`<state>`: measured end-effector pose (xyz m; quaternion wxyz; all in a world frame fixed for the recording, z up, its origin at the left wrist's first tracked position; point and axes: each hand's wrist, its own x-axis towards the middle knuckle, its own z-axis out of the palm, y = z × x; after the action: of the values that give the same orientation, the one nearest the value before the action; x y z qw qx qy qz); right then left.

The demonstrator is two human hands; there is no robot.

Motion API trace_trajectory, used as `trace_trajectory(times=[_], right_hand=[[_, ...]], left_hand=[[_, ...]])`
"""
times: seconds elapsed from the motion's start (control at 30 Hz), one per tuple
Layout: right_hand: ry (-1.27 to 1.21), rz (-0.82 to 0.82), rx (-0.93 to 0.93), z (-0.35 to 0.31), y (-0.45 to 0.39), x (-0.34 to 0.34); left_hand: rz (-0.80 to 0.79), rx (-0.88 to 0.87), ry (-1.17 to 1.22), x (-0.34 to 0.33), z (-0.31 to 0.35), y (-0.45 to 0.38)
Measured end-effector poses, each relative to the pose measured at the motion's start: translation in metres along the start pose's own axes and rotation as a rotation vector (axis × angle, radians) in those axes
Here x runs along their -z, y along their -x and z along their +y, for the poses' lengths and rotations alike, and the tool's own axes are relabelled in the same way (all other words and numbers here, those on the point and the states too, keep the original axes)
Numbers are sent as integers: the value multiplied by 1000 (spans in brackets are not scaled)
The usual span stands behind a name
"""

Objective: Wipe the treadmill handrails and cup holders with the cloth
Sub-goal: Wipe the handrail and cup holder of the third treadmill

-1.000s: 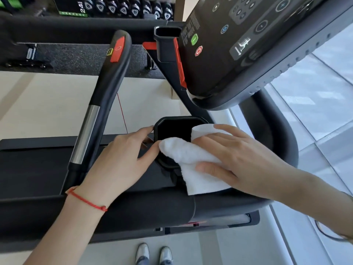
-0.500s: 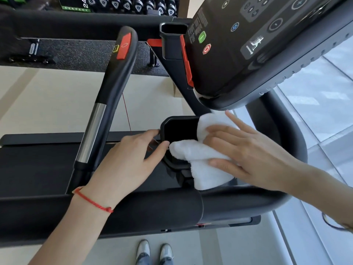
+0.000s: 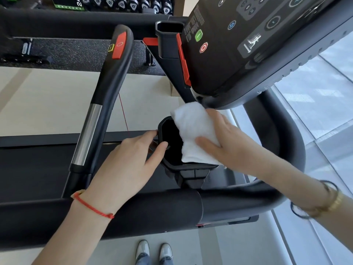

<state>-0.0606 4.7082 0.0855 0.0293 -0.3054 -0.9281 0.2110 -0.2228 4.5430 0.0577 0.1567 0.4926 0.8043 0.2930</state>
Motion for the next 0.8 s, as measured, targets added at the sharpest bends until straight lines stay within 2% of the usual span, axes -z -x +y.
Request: trace_trajectory(times=[0.2,0.37,0.57,0.8], right_hand=[[448,32,204,-26,-49,-4],[417,47,246,-23,-48,1],[445,112,153,-17,-39,-1],[495,83,328,-33,-63,-7]], left_hand=[[-1,10,-6,0,0,0],[-10,25,16,1,-1,0],[-5,17,18,2,-1,1],[-4,16,-9,2,-1,-1]])
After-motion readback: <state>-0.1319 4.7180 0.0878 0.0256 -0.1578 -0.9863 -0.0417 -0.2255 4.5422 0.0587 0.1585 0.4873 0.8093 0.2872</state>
